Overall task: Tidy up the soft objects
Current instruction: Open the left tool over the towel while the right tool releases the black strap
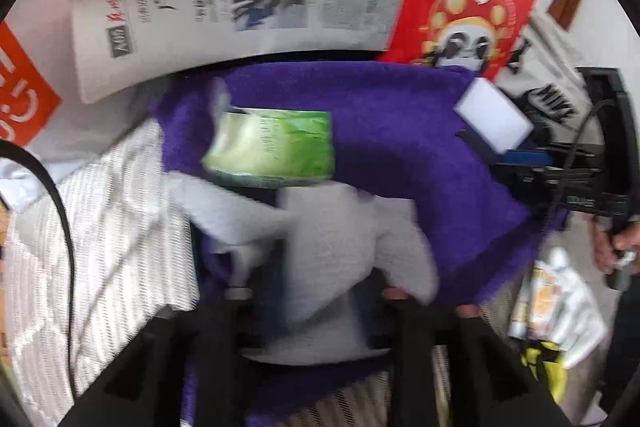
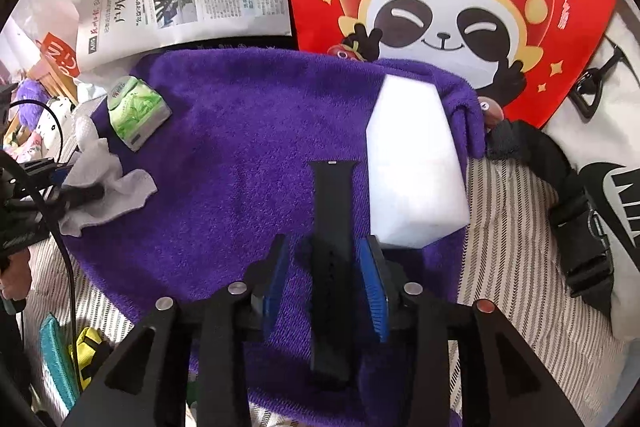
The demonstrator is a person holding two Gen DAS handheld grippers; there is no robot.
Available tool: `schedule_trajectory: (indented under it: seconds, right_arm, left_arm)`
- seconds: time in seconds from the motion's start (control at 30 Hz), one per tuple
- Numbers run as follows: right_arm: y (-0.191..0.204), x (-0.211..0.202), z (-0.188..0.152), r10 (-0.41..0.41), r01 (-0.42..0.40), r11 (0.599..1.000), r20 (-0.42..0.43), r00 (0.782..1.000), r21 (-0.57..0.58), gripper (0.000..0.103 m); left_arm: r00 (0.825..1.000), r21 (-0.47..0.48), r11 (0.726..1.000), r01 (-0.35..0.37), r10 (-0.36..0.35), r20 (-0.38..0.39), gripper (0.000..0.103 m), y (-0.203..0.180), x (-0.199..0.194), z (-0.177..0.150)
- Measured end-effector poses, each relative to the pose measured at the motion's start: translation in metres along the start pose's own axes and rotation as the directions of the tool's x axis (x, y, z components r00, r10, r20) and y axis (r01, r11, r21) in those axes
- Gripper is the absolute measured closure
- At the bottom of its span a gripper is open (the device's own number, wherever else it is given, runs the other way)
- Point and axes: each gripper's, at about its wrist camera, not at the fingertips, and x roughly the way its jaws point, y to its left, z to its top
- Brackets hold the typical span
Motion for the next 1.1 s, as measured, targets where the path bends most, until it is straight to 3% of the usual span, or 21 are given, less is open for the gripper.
schedule_trajectory:
  seconds: [0.03,0.07,0.2,0.3,0.5,0.8,1.1]
  right_arm:
    - [0.0,-0.002,0.0,0.001,-0.001,1.0,0.003,1.0,-0.001,0.065]
    - [0.001,-0.005,0.0,0.003,-0.003,1.0,0.007,1.0,-0.003,0.064]
    - [0.004,-0.017,-0.001,-0.006,0.007,1.0,0.023,1.0,-0.012,0.063]
    - [0.009,-0.027,-0.003,-0.004,0.005,1.0,0.034,0.999,-0.012,0.063]
    - [0.013,-0.038,-0.005,-0.004,0.005,1.0,0.046,0.999,-0.011,0.063]
    - [0.012,-0.063,-0.022,-0.001,0.001,1.0,0.065,0.998,0.009,0.063]
    - [0.023,-0.086,-0.058,0.024,-0.027,0.999,0.078,0.997,0.04,0.063]
  left_arm:
    - [1.0,0.0,1.0,0.03,-0.03,-0.001,0.041,-0.001,-0.002,0.0]
    - [0.999,-0.001,0.999,0.046,-0.046,0.001,0.04,-0.003,-0.006,-0.001]
    - [1.0,0.011,1.0,-0.006,0.006,-0.005,0.04,-0.012,-0.013,-0.001]
    - [1.0,0.014,1.0,-0.008,0.008,-0.01,0.04,-0.015,-0.021,-0.003]
    - [0.998,0.023,0.998,-0.051,0.05,0.036,0.04,-0.014,-0.043,-0.004]
    - [0.996,-0.044,0.998,-0.039,0.043,0.084,0.04,0.004,-0.072,0.0]
    - [0.995,-0.026,0.999,-0.035,0.038,0.092,0.04,-0.008,-0.085,-0.019]
